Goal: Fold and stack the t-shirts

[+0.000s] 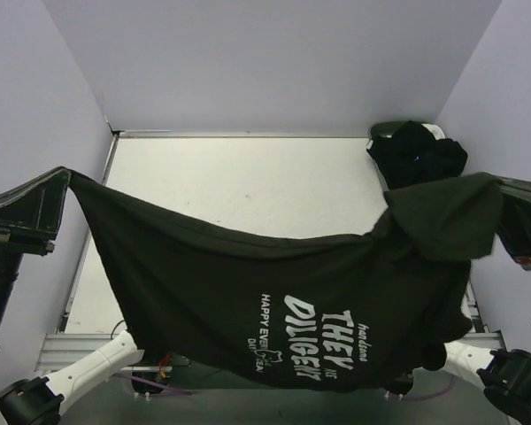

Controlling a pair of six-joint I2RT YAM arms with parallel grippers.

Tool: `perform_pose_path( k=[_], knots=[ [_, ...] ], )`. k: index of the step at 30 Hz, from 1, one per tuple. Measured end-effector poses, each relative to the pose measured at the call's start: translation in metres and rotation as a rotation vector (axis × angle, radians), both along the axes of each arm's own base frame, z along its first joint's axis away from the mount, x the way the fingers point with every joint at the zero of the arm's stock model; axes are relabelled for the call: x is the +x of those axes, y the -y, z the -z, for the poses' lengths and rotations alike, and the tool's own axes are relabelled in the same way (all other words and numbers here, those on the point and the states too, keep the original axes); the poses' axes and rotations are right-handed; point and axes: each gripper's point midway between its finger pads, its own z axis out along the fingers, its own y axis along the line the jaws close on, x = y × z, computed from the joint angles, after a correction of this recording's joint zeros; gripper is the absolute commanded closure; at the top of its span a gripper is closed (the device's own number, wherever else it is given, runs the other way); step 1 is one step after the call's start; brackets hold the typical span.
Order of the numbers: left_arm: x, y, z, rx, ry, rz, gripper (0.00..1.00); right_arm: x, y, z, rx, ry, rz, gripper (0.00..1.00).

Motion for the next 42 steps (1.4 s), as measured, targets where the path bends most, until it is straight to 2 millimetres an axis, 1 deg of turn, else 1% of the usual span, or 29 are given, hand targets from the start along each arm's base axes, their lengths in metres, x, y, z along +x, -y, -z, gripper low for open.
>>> perform_pose_path(
  k=[2, 3, 5, 7, 9, 10, 12, 13, 14, 15, 17, 18, 20, 21, 22, 24, 27, 29, 30, 33, 36, 39, 42],
  knots=[
    [0.008, 0.002, 0.003, 0.014, -0.013, -0.024, 1.00, 0.020, -0.016, 0.007, -0.031, -0.038, 0.010, 1.00],
    [0.014, 0.003, 0.007, 0.021, -0.024, -0.038, 1.00, 0.033, -0.025, 0.014, -0.050, -0.064, 0.023, 1.00],
    [0.029, 0.007, 0.021, 0.048, -0.059, -0.074, 1.00, 0.064, -0.044, 0.038, -0.105, -0.127, 0.067, 1.00],
    [0.050, 0.015, 0.041, 0.079, -0.106, -0.115, 1.00, 0.095, -0.059, 0.063, -0.159, -0.189, 0.126, 1.00],
    [0.076, 0.028, 0.070, 0.128, -0.168, -0.155, 1.00, 0.132, -0.073, 0.097, -0.224, -0.264, 0.213, 1.00],
    [0.089, 0.035, 0.087, 0.155, -0.205, -0.175, 1.00, 0.150, -0.080, 0.115, -0.258, -0.297, 0.255, 1.00],
    [0.117, 0.052, 0.125, 0.223, -0.286, -0.202, 1.00, 0.190, -0.087, 0.157, -0.328, -0.384, 0.346, 1.00],
    [0.131, 0.061, 0.145, 0.258, -0.326, -0.213, 1.00, 0.209, -0.086, 0.176, -0.355, -0.426, 0.386, 1.00],
    [0.140, 0.067, 0.162, 0.283, -0.356, -0.219, 1.00, 0.229, -0.082, 0.194, -0.365, -0.469, 0.429, 1.00],
    [0.154, 0.076, 0.185, 0.319, -0.400, -0.228, 1.00, 0.251, -0.078, 0.218, -0.376, -0.526, 0.469, 1.00],
    [0.172, 0.083, 0.221, 0.360, -0.467, -0.245, 1.00, 0.291, -0.060, 0.268, -0.395, -0.652, 0.554, 1.00],
    [0.183, 0.085, 0.244, 0.386, -0.514, -0.261, 1.00, 0.309, -0.051, 0.295, -0.404, -0.720, 0.585, 1.00],
    [0.201, 0.079, 0.281, 0.400, -0.590, -0.300, 1.00, 0.337, -0.031, 0.338, -0.406, -0.836, 0.642, 1.00],
    [0.209, 0.072, 0.299, 0.398, -0.629, -0.324, 1.00, 0.349, -0.023, 0.356, -0.402, -0.885, 0.660, 1.00],
    [0.218, 0.063, 0.315, 0.389, -0.666, -0.351, 1.00, 0.360, -0.014, 0.369, -0.390, -0.926, 0.679, 1.00],
    [0.235, 0.047, 0.341, 0.359, -0.732, -0.401, 1.00, 0.381, 0.001, 0.392, -0.373, -0.992, 0.709, 1.00],
    [0.267, 0.021, 0.373, 0.312, -0.829, -0.481, 1.00, 0.414, 0.017, 0.420, -0.363, -1.068, 0.743, 1.00],
    [0.290, 0.008, 0.388, 0.302, -0.878, -0.517, 1.00, 0.436, 0.020, 0.431, -0.356, -1.102, 0.743, 1.00],
    [0.302, 0.004, 0.392, 0.299, -0.893, -0.528, 1.00, 0.444, 0.020, 0.435, -0.355, -1.114, 0.738, 1.00],
    [0.334, -0.001, 0.400, 0.289, -0.909, -0.536, 1.00, 0.473, 0.013, 0.442, -0.346, -1.131, 0.710, 1.00],
    [0.363, -0.004, 0.401, 0.286, -0.911, -0.542, 1.00, 0.498, 0.003, 0.445, -0.337, -1.133, 0.683, 1.00],
    [0.395, -0.008, 0.401, 0.293, -0.904, -0.553, 1.00, 0.523, -0.005, 0.444, -0.330, -1.126, 0.670, 1.00],
    [0.422, -0.011, 0.408, 0.297, -0.911, -0.566, 1.00, 0.544, -0.013, 0.444, -0.324, -1.117, 0.666, 1.00]
  ],
)
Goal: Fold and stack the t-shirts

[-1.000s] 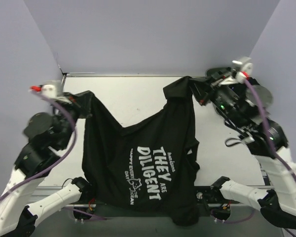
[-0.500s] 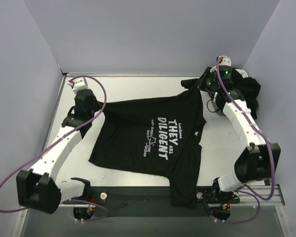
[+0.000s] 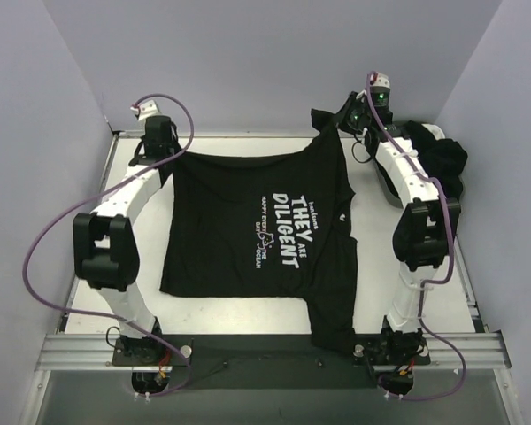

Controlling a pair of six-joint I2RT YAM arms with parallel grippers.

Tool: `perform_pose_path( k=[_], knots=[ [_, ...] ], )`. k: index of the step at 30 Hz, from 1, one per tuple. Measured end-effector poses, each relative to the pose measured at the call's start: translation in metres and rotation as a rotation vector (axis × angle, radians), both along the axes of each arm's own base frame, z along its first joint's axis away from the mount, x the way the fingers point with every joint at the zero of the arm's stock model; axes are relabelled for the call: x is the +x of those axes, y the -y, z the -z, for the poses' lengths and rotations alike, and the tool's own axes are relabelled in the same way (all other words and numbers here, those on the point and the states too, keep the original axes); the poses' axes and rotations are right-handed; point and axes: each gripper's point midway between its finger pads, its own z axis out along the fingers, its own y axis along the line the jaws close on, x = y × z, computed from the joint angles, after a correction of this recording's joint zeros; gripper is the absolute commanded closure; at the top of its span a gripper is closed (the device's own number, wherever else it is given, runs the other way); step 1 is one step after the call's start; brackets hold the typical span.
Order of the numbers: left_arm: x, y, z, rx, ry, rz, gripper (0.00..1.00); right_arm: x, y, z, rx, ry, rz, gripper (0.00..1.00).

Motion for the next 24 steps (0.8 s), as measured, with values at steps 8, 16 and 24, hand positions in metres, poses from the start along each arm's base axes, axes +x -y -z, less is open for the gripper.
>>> perform_pose_path(
  k=[8, 16, 24],
  knots=[
    [0.054, -0.029, 0.049, 0.005, -0.099, -0.111, 0.03, 0.043, -0.001, 0.013, -0.057, -0.001, 0.074, 0.00],
    [0.029, -0.029, 0.007, -0.023, -0.083, -0.150, 0.03, -0.005, 0.020, 0.032, -0.143, -0.068, 0.148, 0.00],
    [-0.049, 0.057, -0.077, -0.110, 0.016, 0.060, 0.03, -0.104, -0.001, -0.019, -0.204, -0.069, 0.120, 0.00]
  ],
)
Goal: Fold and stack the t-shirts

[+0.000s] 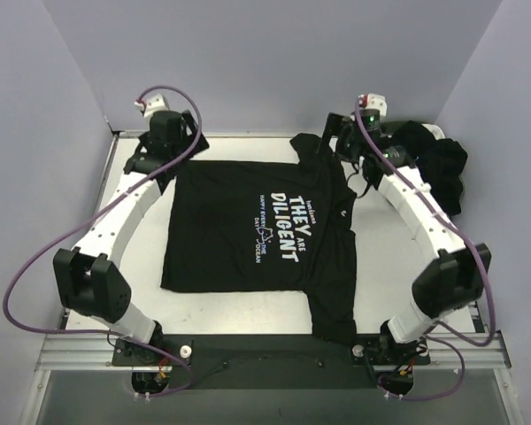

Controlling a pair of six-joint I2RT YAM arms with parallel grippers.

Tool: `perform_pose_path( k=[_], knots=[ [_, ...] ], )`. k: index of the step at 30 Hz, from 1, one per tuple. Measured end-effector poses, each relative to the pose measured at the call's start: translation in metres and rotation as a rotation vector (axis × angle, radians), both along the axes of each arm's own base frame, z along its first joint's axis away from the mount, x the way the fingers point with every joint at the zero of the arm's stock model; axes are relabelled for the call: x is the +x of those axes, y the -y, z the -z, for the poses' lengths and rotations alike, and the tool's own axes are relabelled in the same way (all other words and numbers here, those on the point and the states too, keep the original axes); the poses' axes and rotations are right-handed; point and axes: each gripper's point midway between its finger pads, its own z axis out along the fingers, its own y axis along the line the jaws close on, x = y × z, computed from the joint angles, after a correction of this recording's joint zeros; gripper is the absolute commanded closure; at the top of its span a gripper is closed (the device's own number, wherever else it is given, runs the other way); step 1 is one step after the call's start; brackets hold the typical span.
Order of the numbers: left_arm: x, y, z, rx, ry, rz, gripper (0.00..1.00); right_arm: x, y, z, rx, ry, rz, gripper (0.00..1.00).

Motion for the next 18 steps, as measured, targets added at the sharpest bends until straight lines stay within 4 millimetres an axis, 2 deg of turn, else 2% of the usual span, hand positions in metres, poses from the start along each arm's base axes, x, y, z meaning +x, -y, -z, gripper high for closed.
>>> perform_pose_path(
  k=[2, 4, 7, 9, 11, 13, 18],
  knots=[
    [-0.023, 0.011, 0.023, 0.001, -0.067, 0.046, 0.03, -0.033, -0.013, 0.007, -0.009, -0.030, -0.044, 0.00],
    [-0.053, 0.014, 0.065, 0.023, -0.191, 0.078, 0.03, -0.071, -0.022, 0.029, -0.019, -0.096, -0.084, 0.00],
    [-0.095, 0.014, 0.125, 0.059, -0.386, 0.109, 0.03, -0.115, -0.018, 0.072, -0.039, -0.208, -0.093, 0.00],
    [-0.117, 0.014, 0.154, 0.069, -0.481, 0.127, 0.02, -0.136, -0.010, 0.102, -0.059, -0.299, -0.074, 0.00],
    [-0.131, 0.014, 0.172, 0.068, -0.542, 0.139, 0.03, -0.148, -0.004, 0.124, -0.072, -0.364, -0.053, 0.00],
    [-0.137, 0.016, 0.183, 0.061, -0.577, 0.148, 0.03, -0.151, -0.003, 0.136, -0.075, -0.402, -0.041, 0.00],
    [-0.128, 0.023, 0.208, 0.052, -0.628, 0.154, 0.03, -0.138, -0.008, 0.163, -0.058, -0.463, -0.019, 0.00]
  ],
)
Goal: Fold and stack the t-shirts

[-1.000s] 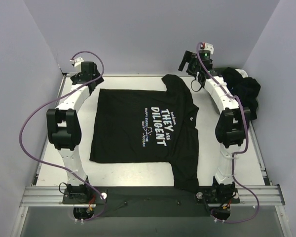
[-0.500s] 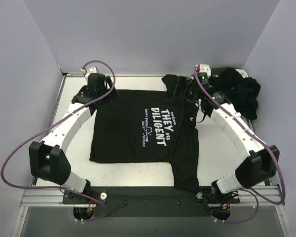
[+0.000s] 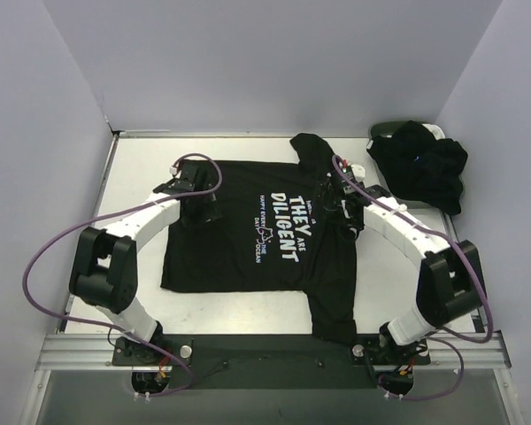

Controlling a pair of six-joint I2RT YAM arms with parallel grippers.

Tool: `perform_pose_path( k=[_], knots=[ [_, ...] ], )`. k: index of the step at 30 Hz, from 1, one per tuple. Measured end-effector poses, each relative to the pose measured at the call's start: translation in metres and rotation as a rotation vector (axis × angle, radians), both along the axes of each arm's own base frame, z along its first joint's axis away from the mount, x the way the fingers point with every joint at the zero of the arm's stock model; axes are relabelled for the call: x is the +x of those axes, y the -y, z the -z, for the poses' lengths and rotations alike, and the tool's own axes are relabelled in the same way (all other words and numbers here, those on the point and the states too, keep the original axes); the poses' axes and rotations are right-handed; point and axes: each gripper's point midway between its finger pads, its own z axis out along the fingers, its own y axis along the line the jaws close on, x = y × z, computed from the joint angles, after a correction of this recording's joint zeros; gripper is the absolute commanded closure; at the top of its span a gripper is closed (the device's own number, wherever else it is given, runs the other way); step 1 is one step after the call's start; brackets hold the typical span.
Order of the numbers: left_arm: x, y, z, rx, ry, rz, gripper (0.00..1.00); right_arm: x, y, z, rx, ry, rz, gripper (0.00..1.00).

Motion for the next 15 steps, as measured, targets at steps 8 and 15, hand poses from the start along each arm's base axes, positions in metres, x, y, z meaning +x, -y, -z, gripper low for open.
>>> perform_pose_path(
  k=[8, 15],
  knots=[
    [0.013, 0.002, 0.045, 0.043, -0.103, -0.017, 0.03, 0.008, 0.001, 0.065, 0.035, -0.132, 0.062, 0.00],
    [0.014, -0.007, 0.057, 0.074, -0.122, -0.055, 0.03, -0.001, 0.013, 0.087, 0.083, -0.166, 0.130, 0.00]
  ],
)
